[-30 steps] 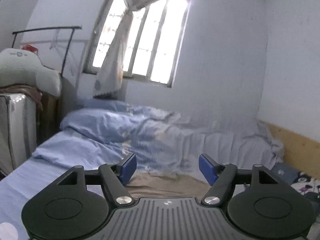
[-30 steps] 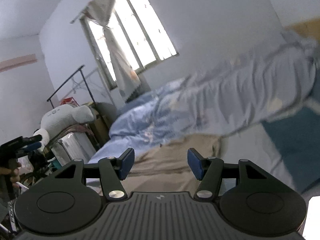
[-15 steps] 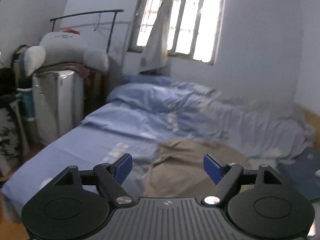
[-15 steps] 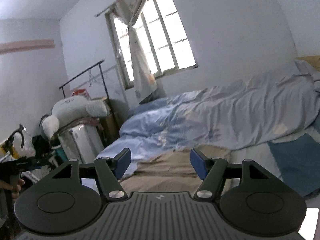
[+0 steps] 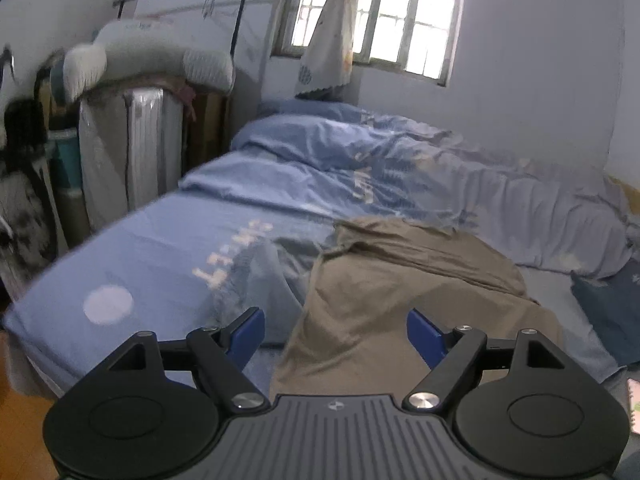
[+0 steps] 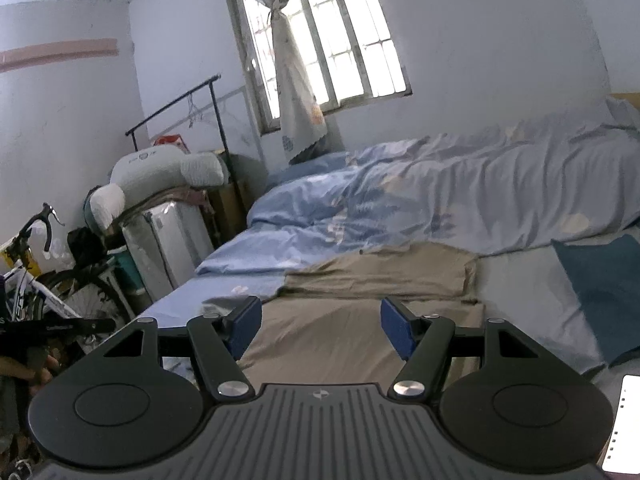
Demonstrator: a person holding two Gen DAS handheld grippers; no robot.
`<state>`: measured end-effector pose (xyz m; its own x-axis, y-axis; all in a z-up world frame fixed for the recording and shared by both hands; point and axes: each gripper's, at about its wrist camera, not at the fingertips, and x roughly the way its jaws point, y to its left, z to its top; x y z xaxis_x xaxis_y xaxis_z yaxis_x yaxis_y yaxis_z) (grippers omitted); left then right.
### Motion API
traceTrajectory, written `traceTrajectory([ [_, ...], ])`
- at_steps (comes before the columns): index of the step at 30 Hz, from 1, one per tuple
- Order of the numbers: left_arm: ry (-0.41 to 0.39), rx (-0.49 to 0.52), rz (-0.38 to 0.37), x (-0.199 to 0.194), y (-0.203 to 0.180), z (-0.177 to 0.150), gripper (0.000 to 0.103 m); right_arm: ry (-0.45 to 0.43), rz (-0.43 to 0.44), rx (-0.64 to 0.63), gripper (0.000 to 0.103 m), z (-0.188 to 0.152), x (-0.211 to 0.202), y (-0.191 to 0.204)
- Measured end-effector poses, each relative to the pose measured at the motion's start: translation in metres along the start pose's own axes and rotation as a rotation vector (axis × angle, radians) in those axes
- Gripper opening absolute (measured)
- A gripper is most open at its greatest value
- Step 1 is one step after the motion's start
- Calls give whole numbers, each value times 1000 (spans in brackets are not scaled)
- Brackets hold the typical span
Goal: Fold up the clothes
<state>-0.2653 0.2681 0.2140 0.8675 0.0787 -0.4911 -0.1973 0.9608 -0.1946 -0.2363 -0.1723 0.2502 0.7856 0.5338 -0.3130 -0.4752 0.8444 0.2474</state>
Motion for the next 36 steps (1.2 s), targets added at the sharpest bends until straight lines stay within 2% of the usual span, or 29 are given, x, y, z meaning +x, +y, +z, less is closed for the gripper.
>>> traceTrajectory([
  [3, 56, -120, -20, 19, 28, -20, 79, 16, 13, -9, 68, -8, 4, 3],
  [8, 113, -198, -57, 52, 63, -53, 79, 44, 37, -24, 68, -21, 13, 6],
  [15, 177, -409, -130, 111, 114, -90, 77, 100, 71, -48, 68, -43, 35, 13],
  [18, 228, -476, -162, 133, 126, -103, 77, 112, 96, -63, 68, -51, 43, 18],
  [22, 226, -525, -221, 138, 132, -115, 77, 133, 130, -65, 68, -60, 57, 25],
  [25, 249, -572, -302, 138, 135, -124, 77, 143, 168, -62, 68, -68, 67, 32],
  [28, 267, -584, -324, 136, 132, -126, 76, 158, 212, -58, 68, -78, 77, 41],
  [29, 271, -591, -323, 136, 131, -127, 73, 164, 226, -59, 68, -81, 80, 44],
  [30, 275, -597, -321, 136, 131, -128, 66, 175, 242, -65, 68, -85, 84, 49],
  [32, 277, -607, -294, 133, 129, -127, 40, 194, 272, -88, 68, -92, 91, 60],
  [33, 277, -612, -280, 132, 129, -127, 18, 201, 291, -111, 68, -96, 96, 67],
  [34, 277, -618, -266, 130, 128, -127, 13, 210, 307, -133, 68, -101, 102, 75],
  [36, 256, -635, -253, 126, 128, -126, 11, 228, 337, -182, 68, -112, 116, 93],
])
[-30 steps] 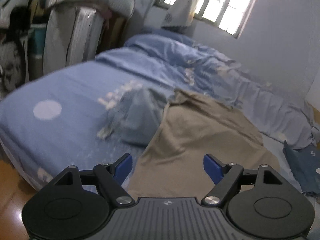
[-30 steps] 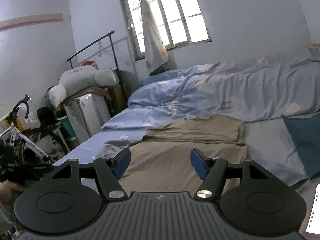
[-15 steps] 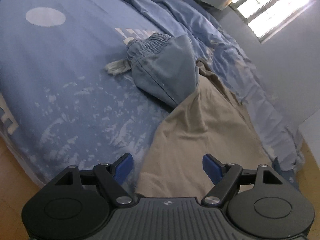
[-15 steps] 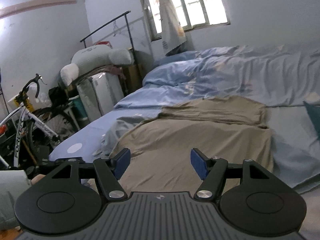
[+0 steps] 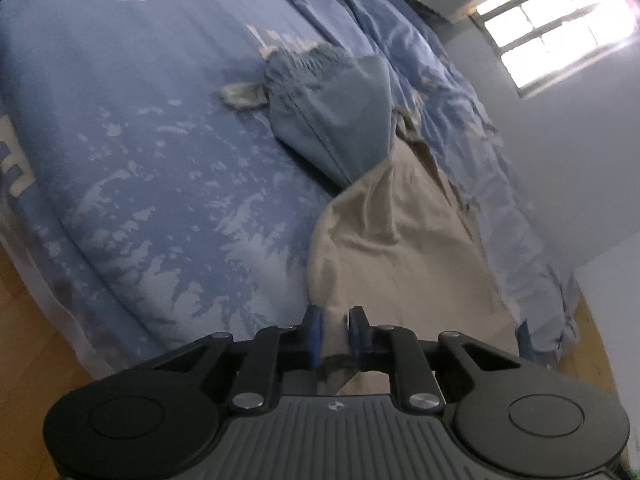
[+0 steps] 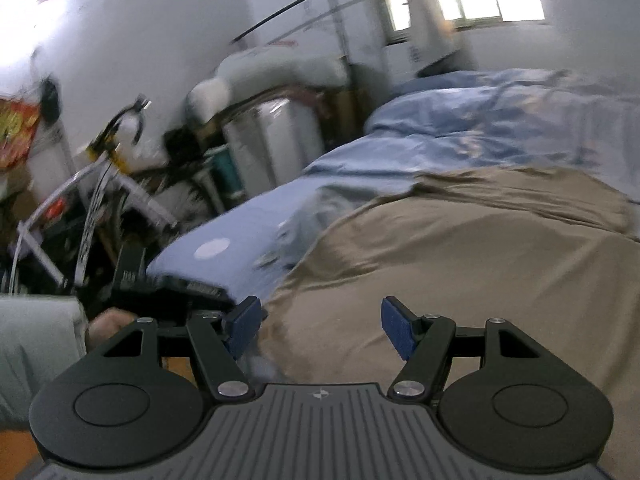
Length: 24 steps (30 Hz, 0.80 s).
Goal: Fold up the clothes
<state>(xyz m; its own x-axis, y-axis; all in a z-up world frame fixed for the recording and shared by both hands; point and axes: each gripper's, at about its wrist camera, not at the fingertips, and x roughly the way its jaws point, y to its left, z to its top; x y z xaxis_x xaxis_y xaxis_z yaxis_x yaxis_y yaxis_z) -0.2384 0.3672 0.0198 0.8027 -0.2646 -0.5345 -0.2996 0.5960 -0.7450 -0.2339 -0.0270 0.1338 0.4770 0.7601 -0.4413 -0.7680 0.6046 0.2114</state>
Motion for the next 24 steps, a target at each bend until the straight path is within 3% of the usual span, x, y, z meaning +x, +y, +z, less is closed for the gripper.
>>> traceTrajectory([
  [6, -38, -20, -32, -14, -10, 6, 9, 76, 63, -244, 68, -25, 78, 49],
  [11, -16, -6, -30, -16, -21, 8, 9, 90, 24, -443, 65, -43, 136, 81],
  [14, -12, -22, -37, -16, -19, 9, 9, 96, -21, -570, 53, -50, 160, 97],
  [17, -18, -58, -46, -16, -13, 8, 9, 119, -65, -639, 26, -54, 178, 102],
  [18, -21, -69, -52, -16, -10, 7, 9, 129, -68, -652, 13, -55, 183, 102],
  [19, -29, -82, -52, -16, -8, 6, 10, 140, -50, -653, 5, -56, 186, 101],
  [20, -39, -102, -51, -15, -5, 4, 10, 141, -32, -649, 4, -55, 187, 101],
  [21, -52, -129, -57, -16, -2, 3, 16, 141, -15, -646, 3, -54, 188, 100],
  [24, -73, -215, -79, -13, 6, -1, 44, 133, 2, -640, 3, -50, 187, 100],
])
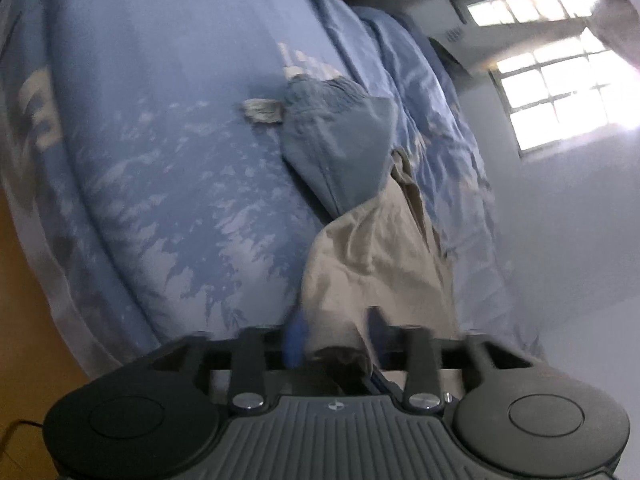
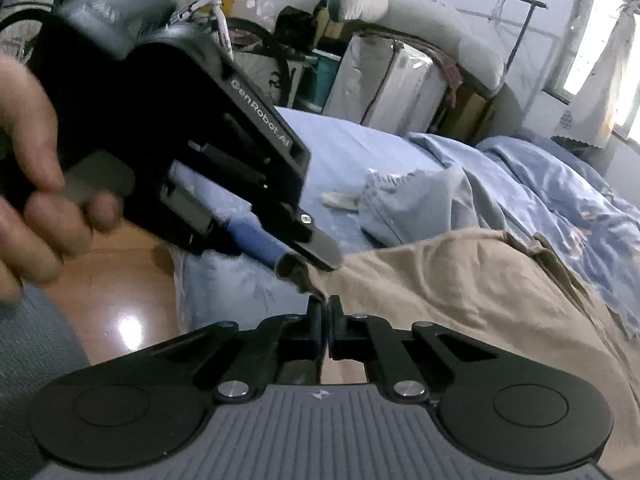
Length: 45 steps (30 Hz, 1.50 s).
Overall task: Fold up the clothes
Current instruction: 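Grasp the shirt hem with the left gripper while the right gripper pinches and lifts the shirt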
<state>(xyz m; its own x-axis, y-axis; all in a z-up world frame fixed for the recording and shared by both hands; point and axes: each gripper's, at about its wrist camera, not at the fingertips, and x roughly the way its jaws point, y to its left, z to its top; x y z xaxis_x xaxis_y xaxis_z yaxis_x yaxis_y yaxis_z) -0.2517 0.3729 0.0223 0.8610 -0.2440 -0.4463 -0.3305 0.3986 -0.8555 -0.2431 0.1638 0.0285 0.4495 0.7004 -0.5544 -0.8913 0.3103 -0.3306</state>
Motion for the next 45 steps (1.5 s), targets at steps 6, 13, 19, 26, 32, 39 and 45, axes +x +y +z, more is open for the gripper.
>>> traceTrajectory([
  [6, -1, -83, -43, 8, 4, -5, 50, -6, 4, 11, 3, 9, -4, -5],
  [13, -34, -96, -34, 9, 3, -3, 16, 0, 8, 15, 3, 10, -3, -6],
  [19, -7, -46, 9, 10, -2, 2, 4, -4, -38, 43, 8, 1, -13, -4],
  [26, -22, -6, -3, -5, -14, 12, 2, 29, -129, 27, 28, -16, -14, 5],
  [32, -13, 37, -16, -9, -32, 17, 2, 34, -255, -49, 28, -33, -16, 13],
  [39, -27, 63, -21, -12, -44, 22, 2, 120, -353, -58, 28, -72, -38, -6],
  [45, -60, 66, -21, -16, -52, 27, 2, 242, -443, -18, 28, -117, -71, -38],
])
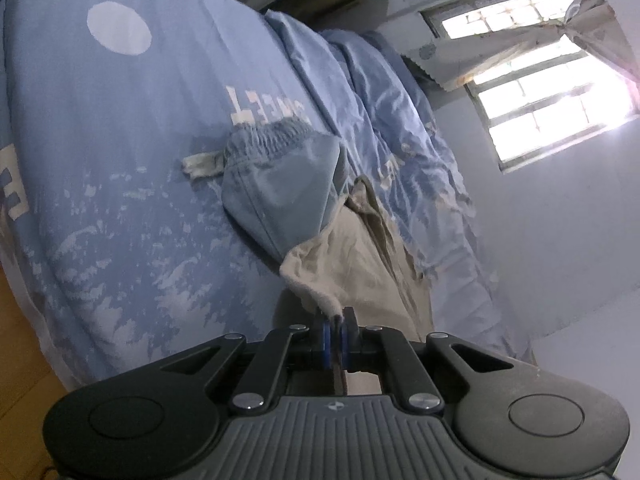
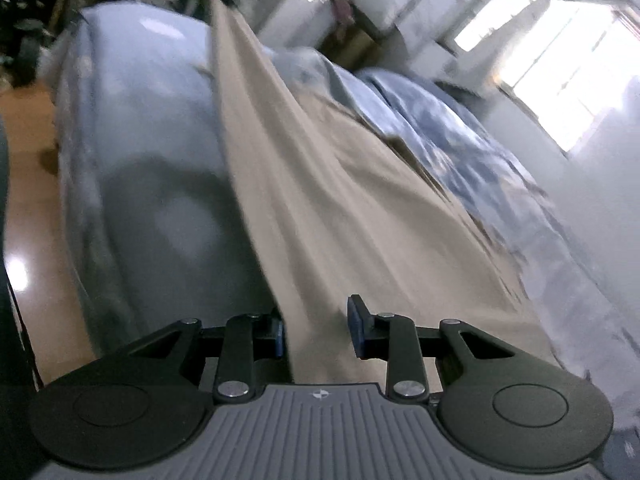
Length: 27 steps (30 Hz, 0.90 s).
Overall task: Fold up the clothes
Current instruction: 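Grasp the shirt hem with the left gripper while the right gripper pinches and lifts the shirt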
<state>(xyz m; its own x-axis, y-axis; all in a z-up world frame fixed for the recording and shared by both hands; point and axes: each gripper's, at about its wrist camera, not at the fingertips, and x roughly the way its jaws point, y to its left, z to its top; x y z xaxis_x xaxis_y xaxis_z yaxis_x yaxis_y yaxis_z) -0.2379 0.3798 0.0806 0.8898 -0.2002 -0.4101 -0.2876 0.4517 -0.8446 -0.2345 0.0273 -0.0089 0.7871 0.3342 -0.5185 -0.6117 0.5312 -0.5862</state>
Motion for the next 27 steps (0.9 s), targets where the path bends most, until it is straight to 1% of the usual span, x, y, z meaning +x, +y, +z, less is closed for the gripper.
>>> traceTrajectory([
  [5, -23, 11, -5, -2, -10, 8, 2, 88, -64, 20, 28, -38, -6, -31],
  [11, -46, 24, -6, -2, -22, 14, 2, 157, -116, 2, 28, -74, -18, -53],
  [17, -43, 32, -15, 5, -29, 15, 2, 281, -164, 11, 28, -113, -22, -82],
  [20, -45, 36, -20, 7, -33, 15, 2, 304, -175, -20, 28, -124, -25, -90],
  [25, -44, 48, -6, 10, -36, 16, 2, 277, -165, -121, 28, -134, -22, -87],
  [26, -44, 49, -1, 11, -36, 15, 2, 271, -160, -149, 26, -136, -21, -84],
  [27, -43, 50, 3, 11, -37, 14, 2, 264, -155, -179, 19, -137, -21, -81],
])
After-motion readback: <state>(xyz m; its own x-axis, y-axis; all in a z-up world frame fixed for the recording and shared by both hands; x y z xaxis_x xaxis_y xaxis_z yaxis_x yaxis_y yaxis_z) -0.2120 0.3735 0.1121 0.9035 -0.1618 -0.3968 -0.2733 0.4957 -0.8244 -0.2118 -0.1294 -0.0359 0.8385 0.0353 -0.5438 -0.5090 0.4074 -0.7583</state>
